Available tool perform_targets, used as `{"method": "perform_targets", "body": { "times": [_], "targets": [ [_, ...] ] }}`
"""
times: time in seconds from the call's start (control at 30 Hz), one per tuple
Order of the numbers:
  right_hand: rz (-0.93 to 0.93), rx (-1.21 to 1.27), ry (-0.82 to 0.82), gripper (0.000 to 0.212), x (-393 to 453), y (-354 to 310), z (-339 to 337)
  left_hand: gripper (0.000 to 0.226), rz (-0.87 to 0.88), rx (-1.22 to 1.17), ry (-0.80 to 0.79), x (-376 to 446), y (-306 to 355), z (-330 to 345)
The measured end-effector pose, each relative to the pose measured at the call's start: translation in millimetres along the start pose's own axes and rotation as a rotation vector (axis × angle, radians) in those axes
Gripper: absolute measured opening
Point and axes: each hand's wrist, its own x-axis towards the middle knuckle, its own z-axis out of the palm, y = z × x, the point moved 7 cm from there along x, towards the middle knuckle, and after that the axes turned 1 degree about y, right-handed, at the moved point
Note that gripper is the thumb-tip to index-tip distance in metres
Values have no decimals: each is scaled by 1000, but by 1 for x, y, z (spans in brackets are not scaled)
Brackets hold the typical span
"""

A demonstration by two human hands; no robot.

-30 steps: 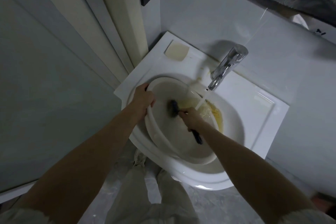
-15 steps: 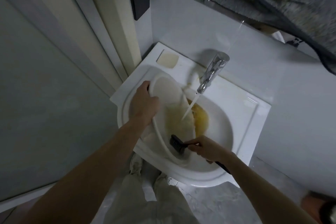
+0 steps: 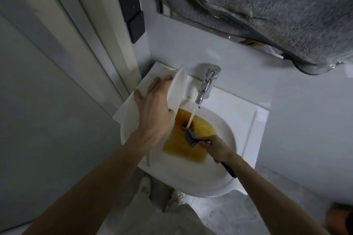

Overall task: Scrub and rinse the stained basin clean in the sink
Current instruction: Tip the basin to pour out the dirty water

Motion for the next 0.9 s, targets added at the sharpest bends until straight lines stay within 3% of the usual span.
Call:
{"method": "perform_targets", "body": {
  "times": [0.23,0.5,0.6,0.77,0.9],
  "targets": [
    [36,-6,32,32,2,2,3,89,136,139,-17,-16,15,-5],
    [40,4,66,33,5,0,1,95,211,177,92,-25,16,-16],
    [54,2,76,33,7,0,1,91,88,45,140,-22,-1,-26],
    [76,21,101,34,11,0,1,82,-260,-380,207,-16,-57,-31],
    [168,58,132,36,24,10,-1,82,-356,-475,194,-19,-71,-31]
  ]
}}
